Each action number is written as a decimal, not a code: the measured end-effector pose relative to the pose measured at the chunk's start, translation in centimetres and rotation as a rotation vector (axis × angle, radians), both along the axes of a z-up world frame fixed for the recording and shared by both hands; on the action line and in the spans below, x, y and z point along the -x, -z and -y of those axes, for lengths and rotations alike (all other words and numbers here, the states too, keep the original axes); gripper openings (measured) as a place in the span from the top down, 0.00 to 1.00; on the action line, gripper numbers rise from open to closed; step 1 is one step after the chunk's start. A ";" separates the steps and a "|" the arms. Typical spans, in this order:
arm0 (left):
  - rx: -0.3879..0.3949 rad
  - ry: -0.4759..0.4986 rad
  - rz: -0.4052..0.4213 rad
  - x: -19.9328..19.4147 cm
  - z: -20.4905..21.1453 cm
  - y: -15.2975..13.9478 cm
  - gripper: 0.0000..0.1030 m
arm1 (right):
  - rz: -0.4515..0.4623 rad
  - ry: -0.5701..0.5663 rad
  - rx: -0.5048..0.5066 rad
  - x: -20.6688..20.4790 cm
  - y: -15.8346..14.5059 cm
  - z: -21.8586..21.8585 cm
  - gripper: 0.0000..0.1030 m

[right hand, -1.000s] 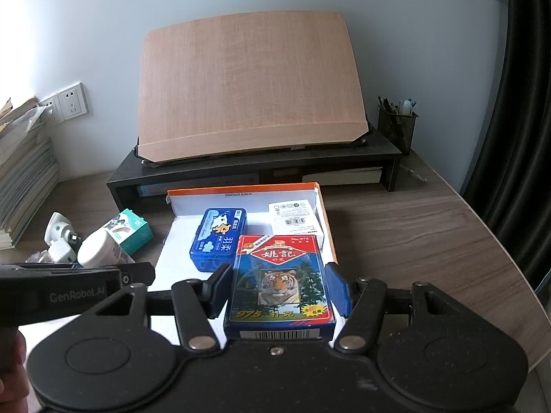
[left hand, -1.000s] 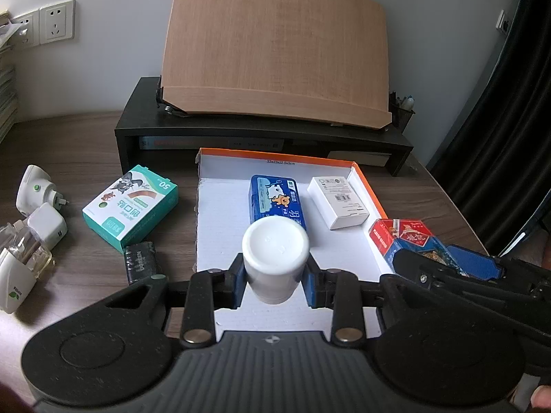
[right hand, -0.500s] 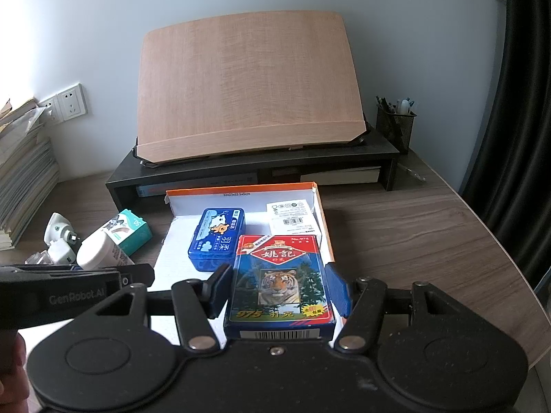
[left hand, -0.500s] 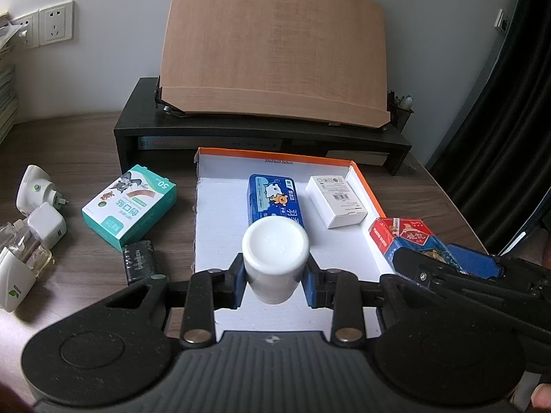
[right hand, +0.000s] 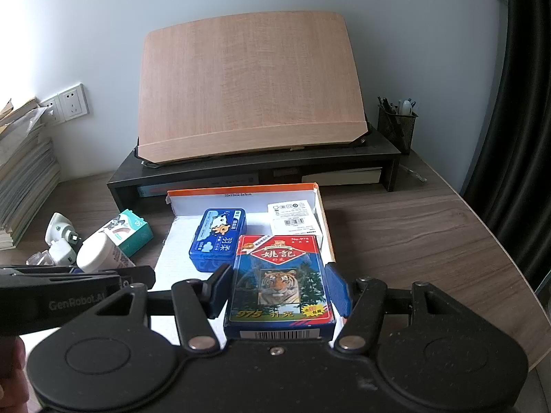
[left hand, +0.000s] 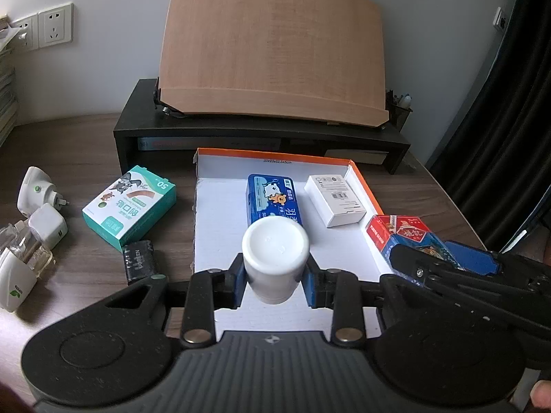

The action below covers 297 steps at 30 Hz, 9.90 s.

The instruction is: Organize rigid objects

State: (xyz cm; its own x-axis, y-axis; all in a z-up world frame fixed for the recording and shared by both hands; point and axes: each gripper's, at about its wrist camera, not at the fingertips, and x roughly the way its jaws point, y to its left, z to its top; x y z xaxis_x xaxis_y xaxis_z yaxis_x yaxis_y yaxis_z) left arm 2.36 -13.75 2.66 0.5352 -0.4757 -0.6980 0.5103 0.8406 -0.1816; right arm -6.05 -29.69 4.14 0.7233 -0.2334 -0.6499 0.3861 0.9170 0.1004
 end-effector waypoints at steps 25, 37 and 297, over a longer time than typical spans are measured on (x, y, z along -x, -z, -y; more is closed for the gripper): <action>-0.007 0.006 0.000 0.0 0.0 -0.1 0.68 | -0.002 0.002 -0.007 -0.3 0.1 0.3 0.31; -0.007 0.007 -0.001 -0.1 0.1 0.0 0.68 | -0.003 0.001 -0.007 -0.5 0.2 0.5 0.31; 0.069 -0.475 0.022 -4.6 -23.2 2.8 0.11 | -0.197 -0.462 -0.038 -15.7 7.2 -15.0 0.22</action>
